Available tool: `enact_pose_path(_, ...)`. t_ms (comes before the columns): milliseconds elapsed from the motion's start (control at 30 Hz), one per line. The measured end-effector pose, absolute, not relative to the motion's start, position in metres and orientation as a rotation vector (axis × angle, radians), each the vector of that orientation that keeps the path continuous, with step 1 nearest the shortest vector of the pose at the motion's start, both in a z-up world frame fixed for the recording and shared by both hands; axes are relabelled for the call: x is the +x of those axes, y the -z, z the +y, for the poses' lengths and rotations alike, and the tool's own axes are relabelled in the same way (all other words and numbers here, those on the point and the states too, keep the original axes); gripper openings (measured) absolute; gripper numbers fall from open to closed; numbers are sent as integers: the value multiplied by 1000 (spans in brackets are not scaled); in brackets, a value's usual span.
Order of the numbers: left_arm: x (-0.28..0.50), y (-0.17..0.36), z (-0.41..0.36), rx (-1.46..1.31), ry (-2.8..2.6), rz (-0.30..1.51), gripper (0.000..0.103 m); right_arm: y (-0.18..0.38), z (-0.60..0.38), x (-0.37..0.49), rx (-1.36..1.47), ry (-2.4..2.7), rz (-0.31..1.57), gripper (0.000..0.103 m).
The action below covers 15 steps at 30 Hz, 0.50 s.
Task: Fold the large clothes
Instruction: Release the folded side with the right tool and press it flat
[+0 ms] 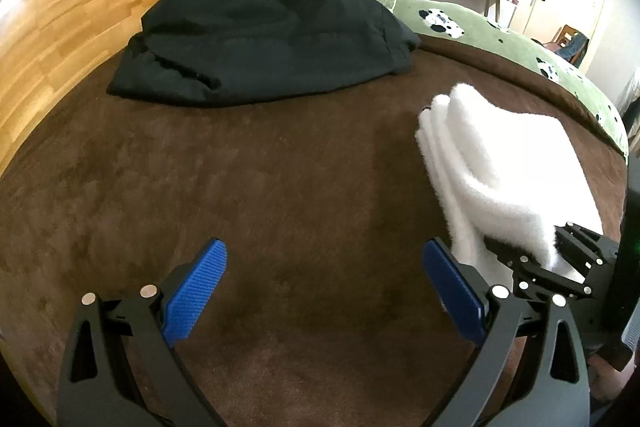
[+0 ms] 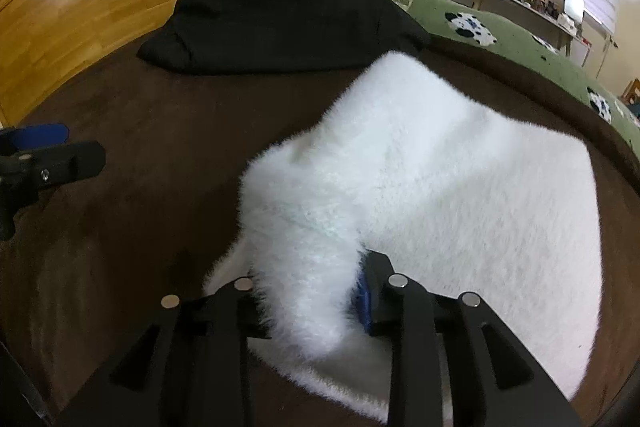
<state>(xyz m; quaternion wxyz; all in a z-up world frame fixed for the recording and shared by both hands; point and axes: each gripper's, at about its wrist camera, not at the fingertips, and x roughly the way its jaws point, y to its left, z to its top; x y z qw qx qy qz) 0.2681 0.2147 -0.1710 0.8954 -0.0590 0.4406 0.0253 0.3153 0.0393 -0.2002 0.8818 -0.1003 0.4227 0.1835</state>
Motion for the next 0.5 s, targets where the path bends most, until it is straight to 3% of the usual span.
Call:
enact_pose_path(133,269,172,216,-114,-55,917,96,198,36,317,-180,-392,891,33)
enact_pose_path(200,269,173,216,-113,-55,917,96,195,34,317,-139,-422,903,48)
enact_pose_path(300,269,172,217,-111,-53,916,96,190,36,311,-135,-443,896,61)
enact_pose_path(500,266,170,223,-132,-57,904,96,171,25,291,-118,-489,862,73)
